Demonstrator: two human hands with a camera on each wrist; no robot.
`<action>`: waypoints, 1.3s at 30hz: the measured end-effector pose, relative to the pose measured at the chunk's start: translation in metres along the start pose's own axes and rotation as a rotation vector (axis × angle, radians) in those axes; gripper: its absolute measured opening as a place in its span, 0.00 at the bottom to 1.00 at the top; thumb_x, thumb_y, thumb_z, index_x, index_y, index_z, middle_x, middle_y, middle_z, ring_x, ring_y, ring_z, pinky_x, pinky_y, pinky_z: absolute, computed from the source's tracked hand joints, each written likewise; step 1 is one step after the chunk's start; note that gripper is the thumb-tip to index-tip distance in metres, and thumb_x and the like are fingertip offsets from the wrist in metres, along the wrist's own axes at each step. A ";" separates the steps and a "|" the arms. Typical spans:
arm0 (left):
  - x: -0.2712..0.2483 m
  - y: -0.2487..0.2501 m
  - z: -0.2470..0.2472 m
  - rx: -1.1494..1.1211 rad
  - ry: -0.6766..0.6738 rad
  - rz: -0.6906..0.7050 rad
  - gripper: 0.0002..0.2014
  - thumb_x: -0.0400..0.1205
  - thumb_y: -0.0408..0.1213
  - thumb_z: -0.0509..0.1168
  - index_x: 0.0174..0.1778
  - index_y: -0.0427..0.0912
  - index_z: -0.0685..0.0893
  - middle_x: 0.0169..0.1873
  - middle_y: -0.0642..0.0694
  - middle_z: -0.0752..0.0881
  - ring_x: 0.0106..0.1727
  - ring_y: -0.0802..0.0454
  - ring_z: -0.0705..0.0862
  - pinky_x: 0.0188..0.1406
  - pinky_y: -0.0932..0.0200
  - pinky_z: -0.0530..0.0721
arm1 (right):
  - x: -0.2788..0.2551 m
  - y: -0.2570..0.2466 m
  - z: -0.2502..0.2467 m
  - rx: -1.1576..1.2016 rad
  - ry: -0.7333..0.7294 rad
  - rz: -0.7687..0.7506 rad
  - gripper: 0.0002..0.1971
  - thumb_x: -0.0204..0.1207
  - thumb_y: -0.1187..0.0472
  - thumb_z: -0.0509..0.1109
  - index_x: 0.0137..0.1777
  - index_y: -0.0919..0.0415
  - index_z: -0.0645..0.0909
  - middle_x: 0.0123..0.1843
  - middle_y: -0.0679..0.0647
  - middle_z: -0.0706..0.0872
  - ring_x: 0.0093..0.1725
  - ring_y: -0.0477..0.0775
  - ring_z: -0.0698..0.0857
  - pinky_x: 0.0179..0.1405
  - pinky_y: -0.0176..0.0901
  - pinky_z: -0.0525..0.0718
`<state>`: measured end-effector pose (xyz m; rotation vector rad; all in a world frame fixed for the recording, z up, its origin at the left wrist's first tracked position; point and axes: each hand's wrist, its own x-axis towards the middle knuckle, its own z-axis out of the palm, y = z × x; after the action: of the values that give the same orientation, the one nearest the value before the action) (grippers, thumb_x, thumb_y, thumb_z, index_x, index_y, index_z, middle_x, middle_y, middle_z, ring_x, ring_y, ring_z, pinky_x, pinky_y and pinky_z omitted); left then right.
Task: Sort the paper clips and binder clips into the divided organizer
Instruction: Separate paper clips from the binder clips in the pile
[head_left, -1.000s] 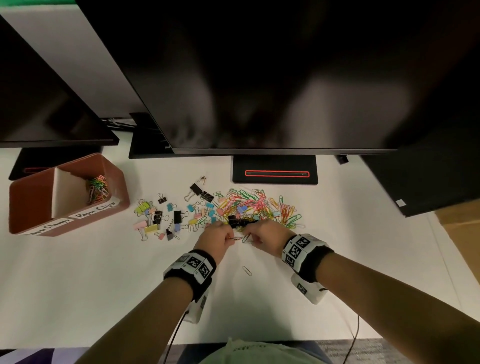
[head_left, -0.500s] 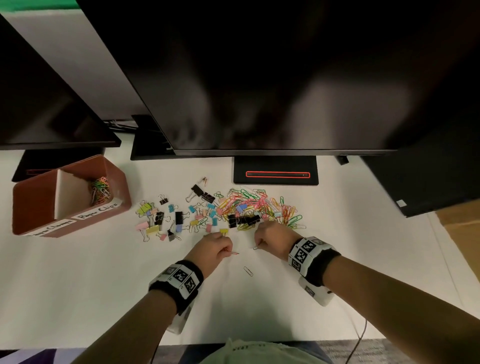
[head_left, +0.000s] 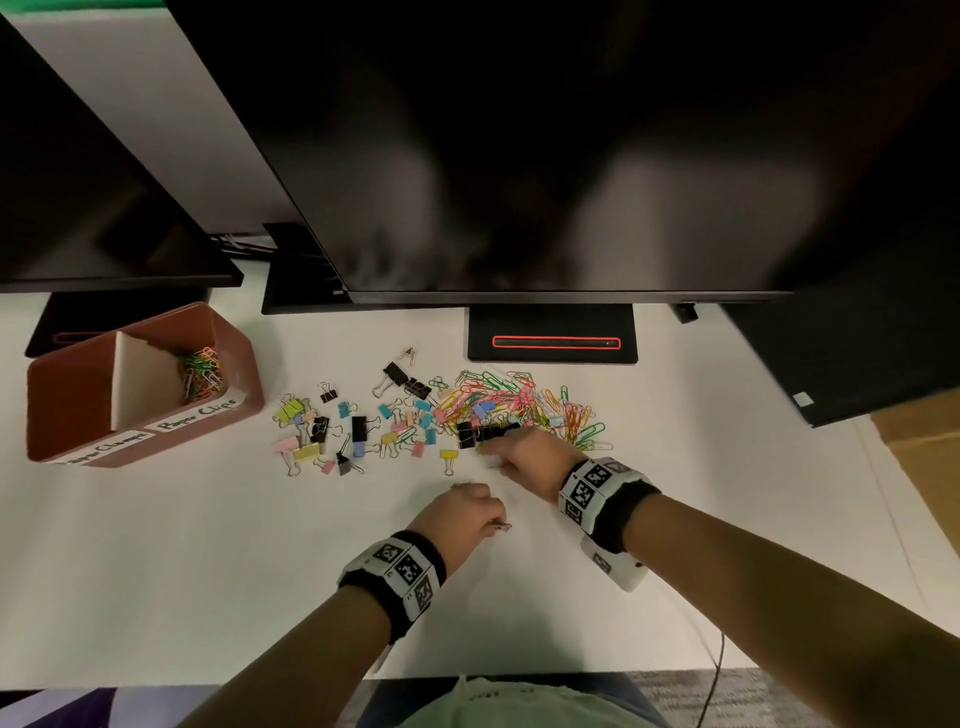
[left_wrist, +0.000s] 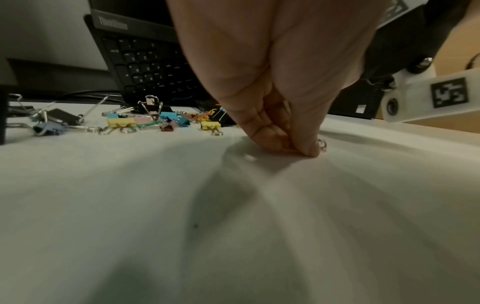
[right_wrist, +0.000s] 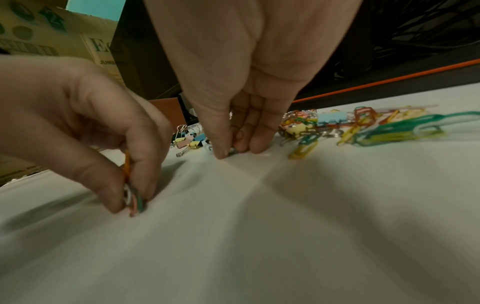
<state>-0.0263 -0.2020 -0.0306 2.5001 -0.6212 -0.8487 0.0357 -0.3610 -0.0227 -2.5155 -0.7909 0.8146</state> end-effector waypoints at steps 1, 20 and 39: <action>0.001 0.000 -0.001 0.007 0.003 -0.015 0.11 0.82 0.36 0.61 0.57 0.38 0.83 0.54 0.39 0.81 0.58 0.43 0.78 0.58 0.55 0.75 | 0.002 -0.001 0.000 -0.018 0.007 0.013 0.19 0.80 0.66 0.61 0.70 0.59 0.75 0.56 0.63 0.83 0.57 0.62 0.81 0.56 0.51 0.80; -0.011 -0.019 -0.009 0.063 0.123 -0.143 0.08 0.83 0.34 0.57 0.53 0.38 0.80 0.50 0.42 0.82 0.54 0.47 0.77 0.46 0.60 0.72 | -0.012 0.002 0.010 -0.168 -0.016 0.050 0.09 0.79 0.67 0.60 0.56 0.66 0.80 0.56 0.61 0.83 0.55 0.63 0.82 0.51 0.51 0.82; -0.134 -0.169 -0.157 -0.299 0.876 -0.626 0.07 0.76 0.35 0.71 0.46 0.36 0.84 0.41 0.40 0.88 0.45 0.43 0.85 0.47 0.58 0.78 | 0.135 -0.190 -0.076 -0.009 0.132 -0.222 0.08 0.79 0.64 0.62 0.53 0.63 0.81 0.54 0.61 0.83 0.53 0.62 0.82 0.56 0.52 0.81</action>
<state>0.0260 0.0453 0.0561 2.4476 0.5538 0.0534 0.0992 -0.1455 0.0750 -2.4045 -1.0069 0.5666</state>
